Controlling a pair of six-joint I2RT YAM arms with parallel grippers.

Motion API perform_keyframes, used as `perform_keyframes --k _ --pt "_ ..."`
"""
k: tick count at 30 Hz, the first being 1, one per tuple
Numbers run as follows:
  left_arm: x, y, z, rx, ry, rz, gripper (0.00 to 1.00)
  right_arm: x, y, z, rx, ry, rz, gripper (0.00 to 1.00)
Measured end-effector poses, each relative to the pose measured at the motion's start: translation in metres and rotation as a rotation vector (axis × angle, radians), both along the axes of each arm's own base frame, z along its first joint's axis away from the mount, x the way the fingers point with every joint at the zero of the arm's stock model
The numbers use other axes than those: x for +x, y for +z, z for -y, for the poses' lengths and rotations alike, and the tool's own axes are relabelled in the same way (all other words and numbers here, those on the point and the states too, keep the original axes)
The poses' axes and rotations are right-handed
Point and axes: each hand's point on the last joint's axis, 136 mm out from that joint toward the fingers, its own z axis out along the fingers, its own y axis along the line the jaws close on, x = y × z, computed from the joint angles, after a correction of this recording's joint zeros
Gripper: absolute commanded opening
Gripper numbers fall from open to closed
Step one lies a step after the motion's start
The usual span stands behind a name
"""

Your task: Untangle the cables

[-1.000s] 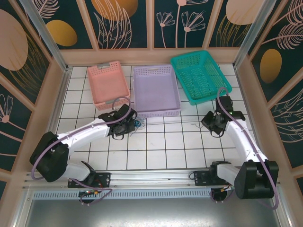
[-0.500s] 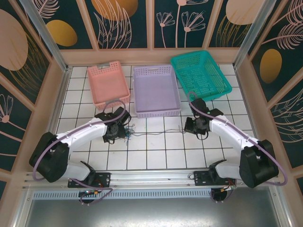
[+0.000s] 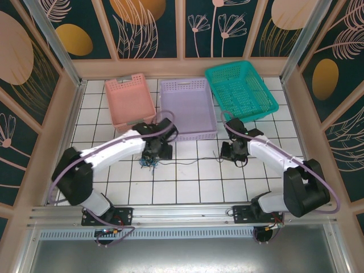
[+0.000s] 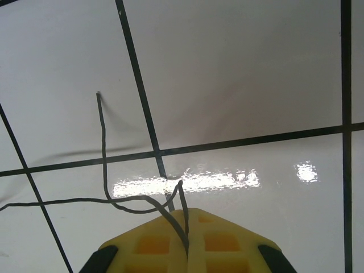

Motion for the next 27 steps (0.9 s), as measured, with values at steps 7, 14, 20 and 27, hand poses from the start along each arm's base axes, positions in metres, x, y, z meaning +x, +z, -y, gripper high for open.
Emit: perform_keyframes --k 7,14,20,27 --pt "-0.007 -0.039 -0.029 0.205 -0.021 -0.066 0.65 0.004 0.001 -0.002 0.006 -0.001 0.012 0.0" --pt "0.009 -0.056 -0.031 0.275 -0.049 -0.031 0.13 0.004 0.001 -0.002 0.006 -0.005 0.012 0.0" --pt "0.026 -0.045 -0.039 0.262 -0.004 0.016 0.06 0.007 0.001 0.012 -0.029 -0.048 0.016 0.0" --pt "0.044 -0.012 -0.088 0.097 0.221 0.063 0.07 0.024 0.013 0.074 -0.077 -0.271 0.061 0.0"
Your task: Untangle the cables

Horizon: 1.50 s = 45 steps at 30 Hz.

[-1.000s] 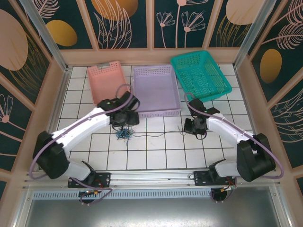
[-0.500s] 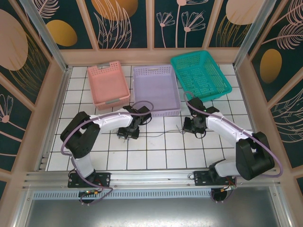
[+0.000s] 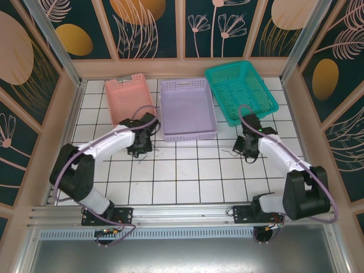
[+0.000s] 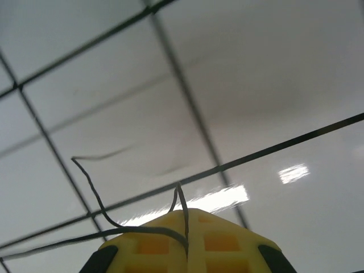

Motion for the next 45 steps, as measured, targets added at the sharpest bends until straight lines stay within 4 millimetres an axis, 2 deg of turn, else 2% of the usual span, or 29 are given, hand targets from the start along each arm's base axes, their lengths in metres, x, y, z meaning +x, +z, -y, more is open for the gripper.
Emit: perform_keyframes --k 2,4,10,17,21,27,32,33,35,37,40,43,45 --pt "-0.002 0.0 -0.005 -0.036 0.026 -0.008 0.06 0.003 0.004 0.014 -0.006 -0.051 0.019 0.0" --pt "-0.007 -0.006 -0.008 -0.041 0.031 -0.03 0.0 0.004 0.005 0.024 -0.021 -0.079 0.022 0.0" --pt "-0.017 -0.015 -0.023 0.014 0.047 -0.059 0.0 0.003 0.006 0.045 -0.08 -0.135 0.023 0.0" --pt "-0.032 -0.025 -0.047 0.099 0.071 -0.095 0.0 0.004 0.024 0.104 -0.132 -0.343 0.079 0.0" --pt "-0.033 -0.025 -0.053 0.129 0.076 -0.092 0.0 0.013 0.038 0.114 -0.158 -0.368 0.12 0.0" --pt "-0.032 -0.024 -0.058 0.145 0.085 -0.089 0.0 0.017 0.045 0.119 -0.175 -0.384 0.137 0.0" --pt "-0.032 -0.024 -0.059 0.139 0.092 -0.092 0.0 0.03 0.071 0.126 -0.197 -0.395 0.201 0.0" --pt "-0.032 -0.024 -0.057 0.131 0.092 -0.093 0.02 0.034 0.076 0.124 -0.193 -0.392 0.215 0.0" --pt "-0.031 -0.025 -0.051 0.096 0.09 -0.099 0.26 0.042 0.087 0.117 -0.168 -0.372 0.244 0.0" --pt "-0.028 -0.023 -0.042 0.048 0.093 -0.098 0.43 0.046 0.095 0.108 -0.138 -0.347 0.259 0.0" --pt "-0.016 -0.011 -0.024 -0.044 0.109 -0.069 0.54 0.047 0.104 0.092 -0.086 -0.304 0.253 0.0" --pt "0.003 0.016 -0.002 -0.163 0.127 0.003 0.63 0.048 0.118 0.076 -0.052 -0.256 0.268 0.0" --pt "0.016 0.036 0.011 -0.235 0.129 0.053 0.64 0.048 0.13 0.059 -0.022 -0.201 0.306 0.0"
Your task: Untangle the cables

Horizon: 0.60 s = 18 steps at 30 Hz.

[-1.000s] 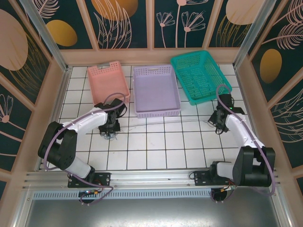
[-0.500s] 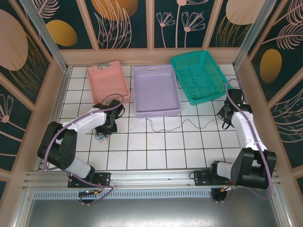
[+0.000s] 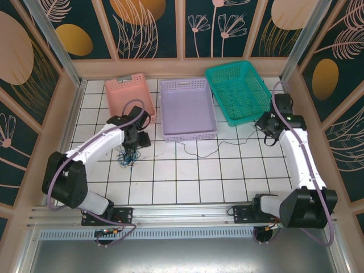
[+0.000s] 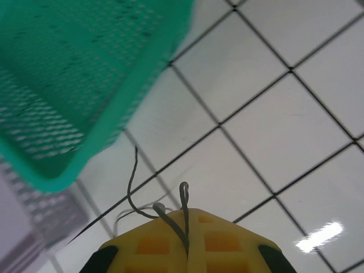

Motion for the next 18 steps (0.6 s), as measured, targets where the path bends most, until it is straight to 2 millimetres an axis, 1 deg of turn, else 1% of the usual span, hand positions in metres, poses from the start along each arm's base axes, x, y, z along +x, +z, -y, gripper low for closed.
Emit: perform_keyframes --k 1,4,8,13,17,18 --pt "0.006 0.011 0.007 -0.036 0.002 0.025 0.64 -0.001 0.005 -0.009 0.01 0.033 0.019 0.0" --pt "0.02 0.034 0.022 -0.112 -0.001 0.075 0.64 -0.004 0.027 -0.035 0.045 0.142 0.098 0.0" --pt "0.033 0.063 0.037 -0.189 -0.018 0.133 0.63 0.001 0.065 -0.053 0.07 0.231 0.227 0.0" --pt "0.056 0.108 0.065 -0.335 -0.064 0.251 0.59 0.013 0.125 -0.07 0.091 0.337 0.424 0.0" --pt "0.069 0.14 0.087 -0.461 -0.099 0.33 0.59 0.021 0.178 -0.084 0.121 0.417 0.579 0.0" --pt "0.071 0.147 0.092 -0.49 -0.108 0.345 0.59 0.022 0.188 -0.088 0.131 0.435 0.608 0.0"
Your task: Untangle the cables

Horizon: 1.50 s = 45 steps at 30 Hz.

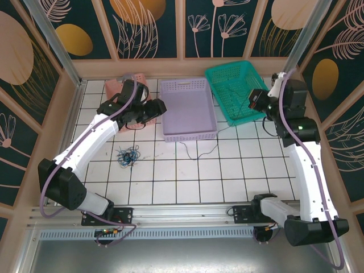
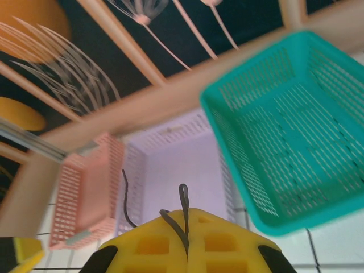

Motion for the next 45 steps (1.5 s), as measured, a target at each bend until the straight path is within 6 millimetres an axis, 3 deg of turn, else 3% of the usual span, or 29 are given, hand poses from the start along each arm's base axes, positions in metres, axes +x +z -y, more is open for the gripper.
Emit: perform_keyframes --k 2,5,10,13,17,22,25,28,32,36,41,45 --pt "0.005 0.024 0.012 -0.074 -0.021 0.046 0.59 0.004 0.02 -0.008 0.022 0.041 0.052 0.0" --pt "0.01 0.072 0.035 -0.192 -0.071 0.145 0.67 0.01 0.031 -0.019 0.052 0.1 0.076 0.0" --pt "0.001 0.148 0.076 -0.363 -0.174 0.289 0.71 0.019 0.024 -0.032 0.104 0.158 0.036 0.0" --pt "-0.004 0.171 0.098 -0.476 -0.204 0.289 0.71 0.018 0.021 -0.036 0.13 0.174 0.023 0.0" --pt "-0.005 0.158 0.126 -0.551 -0.214 0.158 0.69 0.019 0.013 -0.04 0.15 0.18 0.006 0.0" --pt "-0.001 0.115 0.157 -0.568 -0.209 -0.028 0.71 0.02 0.003 -0.045 0.155 0.191 -0.013 0.0" --pt "-0.002 0.109 0.162 -0.57 -0.197 -0.055 0.73 0.021 0.005 -0.045 0.148 0.181 -0.006 0.0" --pt "0.001 0.116 0.153 -0.562 -0.145 -0.017 0.72 0.024 0.018 -0.036 0.128 0.131 0.033 0.0" --pt "-0.001 0.124 0.128 -0.52 -0.055 0.054 0.7 0.023 0.068 -0.022 0.106 0.058 0.161 0.0" --pt "-0.009 0.119 0.103 -0.464 0.012 0.099 0.68 0.011 0.147 -0.01 0.097 0.01 0.363 0.0" --pt "-0.009 0.079 0.086 -0.343 0.059 0.096 0.66 0.006 0.231 -0.004 0.106 -0.014 0.584 0.0" --pt "-0.013 0.031 0.076 -0.228 0.07 0.044 0.65 0.026 0.268 -0.005 0.118 -0.02 0.676 0.0"
